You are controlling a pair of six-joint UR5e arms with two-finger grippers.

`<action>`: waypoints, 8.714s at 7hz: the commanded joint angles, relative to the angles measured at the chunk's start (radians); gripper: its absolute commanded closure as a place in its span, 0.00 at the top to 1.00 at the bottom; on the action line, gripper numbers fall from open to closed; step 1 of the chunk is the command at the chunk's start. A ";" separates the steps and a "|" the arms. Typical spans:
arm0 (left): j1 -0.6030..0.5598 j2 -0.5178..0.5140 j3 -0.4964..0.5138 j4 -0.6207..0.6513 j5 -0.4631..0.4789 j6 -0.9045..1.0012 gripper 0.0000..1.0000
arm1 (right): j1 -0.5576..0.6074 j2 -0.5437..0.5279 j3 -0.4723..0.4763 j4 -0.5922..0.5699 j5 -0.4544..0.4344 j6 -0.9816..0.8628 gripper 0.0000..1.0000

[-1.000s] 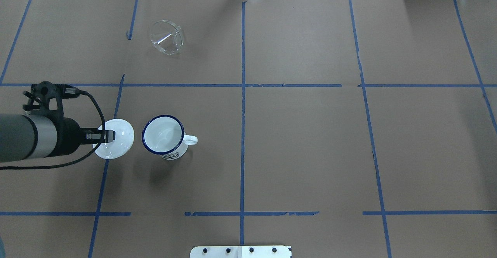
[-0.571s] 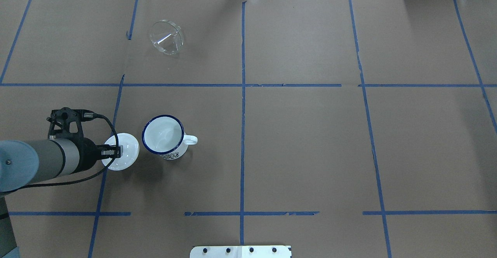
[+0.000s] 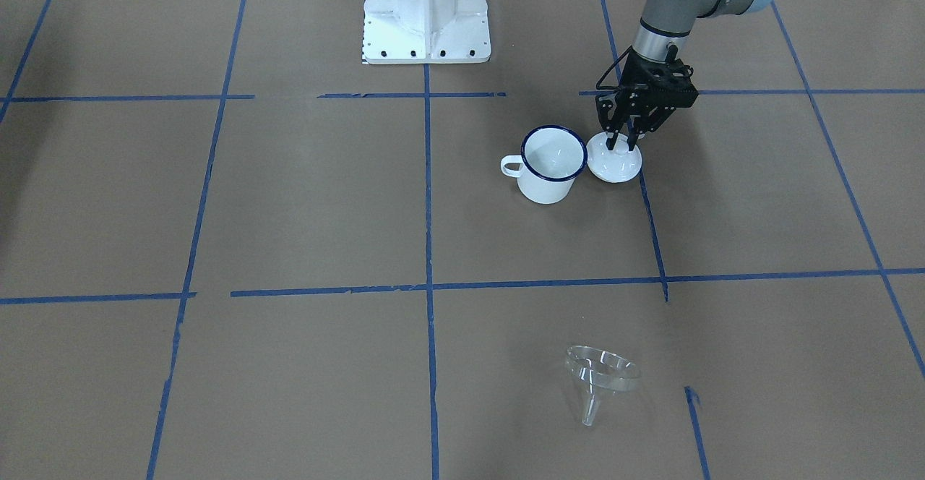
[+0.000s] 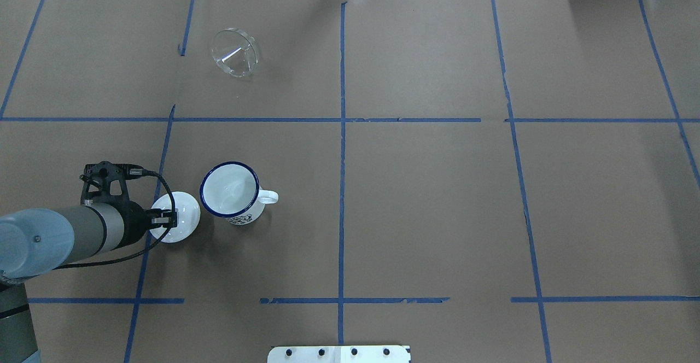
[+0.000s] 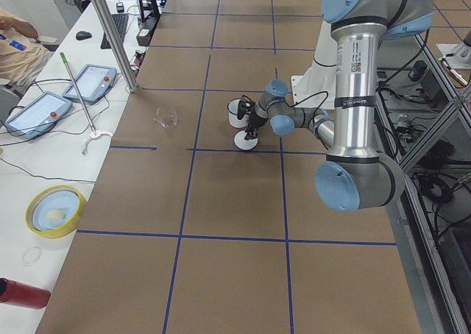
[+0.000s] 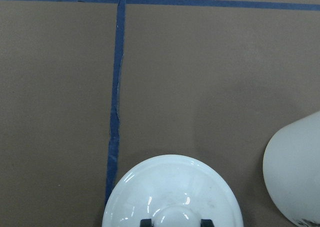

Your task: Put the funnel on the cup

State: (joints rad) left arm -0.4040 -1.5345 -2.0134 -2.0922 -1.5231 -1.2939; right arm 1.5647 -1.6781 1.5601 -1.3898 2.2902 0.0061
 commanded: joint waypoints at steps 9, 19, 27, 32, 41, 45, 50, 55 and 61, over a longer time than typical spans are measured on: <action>-0.252 -0.391 0.162 -0.074 -0.012 -0.596 1.00 | 0.000 0.000 0.000 0.000 0.000 0.000 1.00; -0.398 -0.745 0.938 -0.440 0.027 -0.826 0.53 | 0.000 0.000 0.001 0.000 0.000 0.000 1.00; -0.472 -0.733 0.599 -0.287 -0.128 -0.713 0.00 | 0.000 0.000 0.000 0.000 0.000 0.000 1.00; -0.408 -0.747 -0.088 0.964 -0.366 -0.211 0.00 | 0.000 0.000 0.000 0.000 0.000 0.000 1.00; -0.170 -0.675 0.155 0.798 -0.374 0.018 0.00 | 0.000 0.000 0.000 0.000 0.000 0.000 1.00; -0.144 -0.662 0.191 0.744 -0.374 0.019 0.00 | 0.000 0.000 0.000 0.000 0.000 0.000 1.00; -0.229 -0.635 0.093 0.738 -0.376 0.205 1.00 | 0.000 0.000 0.000 0.000 0.000 0.000 1.00; -0.834 0.001 0.163 0.210 -0.677 1.109 1.00 | 0.000 0.000 0.000 0.000 0.000 0.000 1.00; -1.185 0.069 0.279 0.592 -0.808 1.487 1.00 | 0.000 0.000 0.000 0.000 0.000 0.000 1.00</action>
State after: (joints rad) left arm -1.5678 -1.4814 -1.7247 -1.5168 -2.2808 0.1638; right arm 1.5647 -1.6782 1.5605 -1.3898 2.2902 0.0062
